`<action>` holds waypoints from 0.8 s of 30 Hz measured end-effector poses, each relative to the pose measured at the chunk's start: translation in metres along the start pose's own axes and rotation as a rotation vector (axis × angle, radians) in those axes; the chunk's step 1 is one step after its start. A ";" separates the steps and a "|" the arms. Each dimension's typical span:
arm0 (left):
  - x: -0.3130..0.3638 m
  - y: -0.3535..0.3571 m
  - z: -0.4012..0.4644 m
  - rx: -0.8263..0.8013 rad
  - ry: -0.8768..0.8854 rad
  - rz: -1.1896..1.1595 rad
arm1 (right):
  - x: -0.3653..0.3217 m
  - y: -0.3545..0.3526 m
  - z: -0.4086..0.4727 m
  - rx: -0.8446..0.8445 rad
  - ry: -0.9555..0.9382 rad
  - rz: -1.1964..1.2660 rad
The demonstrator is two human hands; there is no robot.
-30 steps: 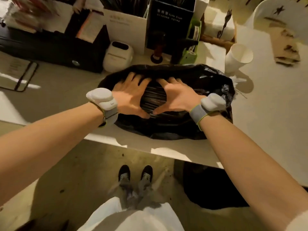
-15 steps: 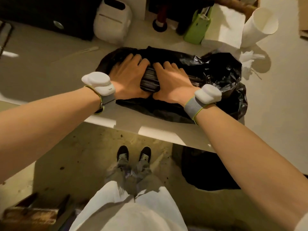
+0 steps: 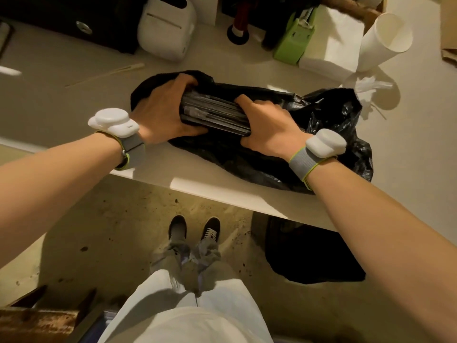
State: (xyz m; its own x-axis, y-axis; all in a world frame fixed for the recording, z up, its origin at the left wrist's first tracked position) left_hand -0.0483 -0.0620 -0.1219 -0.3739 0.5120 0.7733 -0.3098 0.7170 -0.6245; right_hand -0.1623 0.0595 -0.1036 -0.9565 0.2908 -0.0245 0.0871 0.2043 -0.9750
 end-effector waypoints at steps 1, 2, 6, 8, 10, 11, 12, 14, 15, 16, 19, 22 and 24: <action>-0.003 -0.001 -0.002 0.002 0.000 -0.022 | 0.002 0.000 -0.001 0.005 -0.002 0.011; -0.005 -0.001 -0.003 0.006 0.003 -0.039 | 0.005 -0.001 -0.002 0.010 -0.004 0.030; -0.009 0.000 -0.006 0.017 0.013 -0.069 | 0.027 -0.013 -0.001 0.075 0.087 0.215; -0.007 0.003 -0.005 -0.009 0.029 -0.073 | 0.040 -0.020 0.000 0.109 0.158 0.260; -0.005 0.006 -0.005 -0.044 0.051 -0.065 | 0.050 -0.032 -0.001 0.174 0.202 0.293; -0.004 0.006 -0.005 -0.056 0.058 -0.051 | 0.053 -0.042 -0.002 0.240 0.215 0.335; -0.003 0.006 -0.006 -0.062 0.065 -0.033 | 0.057 -0.053 -0.005 0.321 0.227 0.390; -0.002 0.007 -0.006 -0.083 0.075 0.013 | 0.066 -0.075 -0.013 0.459 0.242 0.489; 0.002 0.004 -0.005 -0.098 0.078 0.046 | 0.069 -0.089 -0.016 0.510 0.242 0.520; 0.002 0.006 -0.007 -0.117 0.073 0.077 | 0.070 -0.095 -0.019 0.542 0.249 0.535; 0.013 0.006 -0.009 -0.184 0.083 0.184 | 0.065 -0.114 -0.019 0.573 0.242 0.549; 0.040 -0.008 -0.007 -0.175 0.135 0.202 | 0.052 -0.139 -0.020 0.634 0.186 0.550; 0.065 -0.024 -0.002 -0.140 0.160 0.093 | 0.042 -0.154 -0.018 0.644 0.139 0.551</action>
State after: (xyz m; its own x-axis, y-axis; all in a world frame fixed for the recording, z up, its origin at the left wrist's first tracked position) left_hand -0.0629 -0.0453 -0.0563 -0.2482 0.6397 0.7275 -0.1517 0.7160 -0.6814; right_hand -0.2109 0.0566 0.0493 -0.7776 0.3132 -0.5453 0.3139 -0.5580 -0.7682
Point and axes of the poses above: each hand's wrist, its own z-axis towards the middle knuckle, its own y-axis out of the palm, x = y × z, the point moved 9 cm from there along z, towards the middle knuckle, and after that the axes turned 12 degrees about -z, right-handed, at the moved point
